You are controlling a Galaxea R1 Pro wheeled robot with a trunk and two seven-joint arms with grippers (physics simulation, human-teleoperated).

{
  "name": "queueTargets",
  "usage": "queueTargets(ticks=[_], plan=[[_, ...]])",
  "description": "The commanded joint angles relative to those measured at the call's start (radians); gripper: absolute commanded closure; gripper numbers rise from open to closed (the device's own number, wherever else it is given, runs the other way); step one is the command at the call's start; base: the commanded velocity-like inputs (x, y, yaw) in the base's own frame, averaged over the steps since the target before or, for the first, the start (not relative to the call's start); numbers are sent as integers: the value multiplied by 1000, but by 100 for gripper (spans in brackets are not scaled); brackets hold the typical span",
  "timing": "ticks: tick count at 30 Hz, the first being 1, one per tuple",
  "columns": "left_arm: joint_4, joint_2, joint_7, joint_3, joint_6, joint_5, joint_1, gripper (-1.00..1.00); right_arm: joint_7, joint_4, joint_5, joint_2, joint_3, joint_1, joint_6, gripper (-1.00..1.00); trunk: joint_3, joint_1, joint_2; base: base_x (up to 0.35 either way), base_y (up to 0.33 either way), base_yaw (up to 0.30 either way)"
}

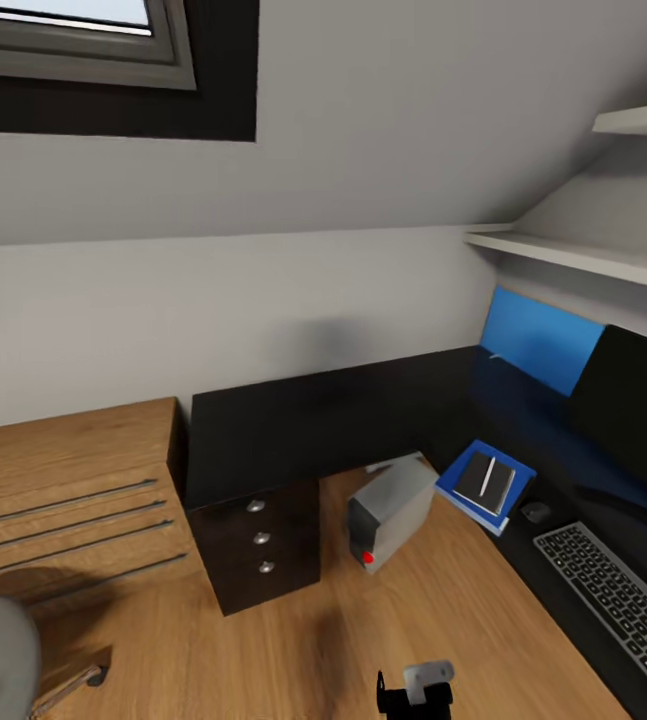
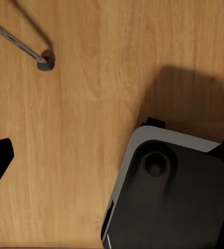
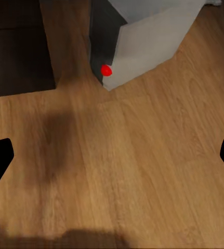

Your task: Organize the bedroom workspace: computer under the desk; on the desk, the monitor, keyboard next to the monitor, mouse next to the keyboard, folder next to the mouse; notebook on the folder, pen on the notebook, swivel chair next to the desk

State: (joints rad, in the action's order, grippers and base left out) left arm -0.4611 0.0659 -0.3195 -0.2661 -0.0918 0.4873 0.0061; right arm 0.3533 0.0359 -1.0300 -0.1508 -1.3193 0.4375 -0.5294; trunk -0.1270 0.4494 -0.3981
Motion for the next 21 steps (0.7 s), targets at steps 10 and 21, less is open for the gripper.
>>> queueTargets(ticks=[10,21], plan=[[-2,0,-7,-8,-3,10,0,-100,47,-1,-4,2,-7,-17,-71,-100,-6,1,-2,0,0,257],[-1,0,-7,-8,-2,11,0,-100,51,-20,-4,3,-9,-24,-116,-100,-11,1,-2,0,0,257]])
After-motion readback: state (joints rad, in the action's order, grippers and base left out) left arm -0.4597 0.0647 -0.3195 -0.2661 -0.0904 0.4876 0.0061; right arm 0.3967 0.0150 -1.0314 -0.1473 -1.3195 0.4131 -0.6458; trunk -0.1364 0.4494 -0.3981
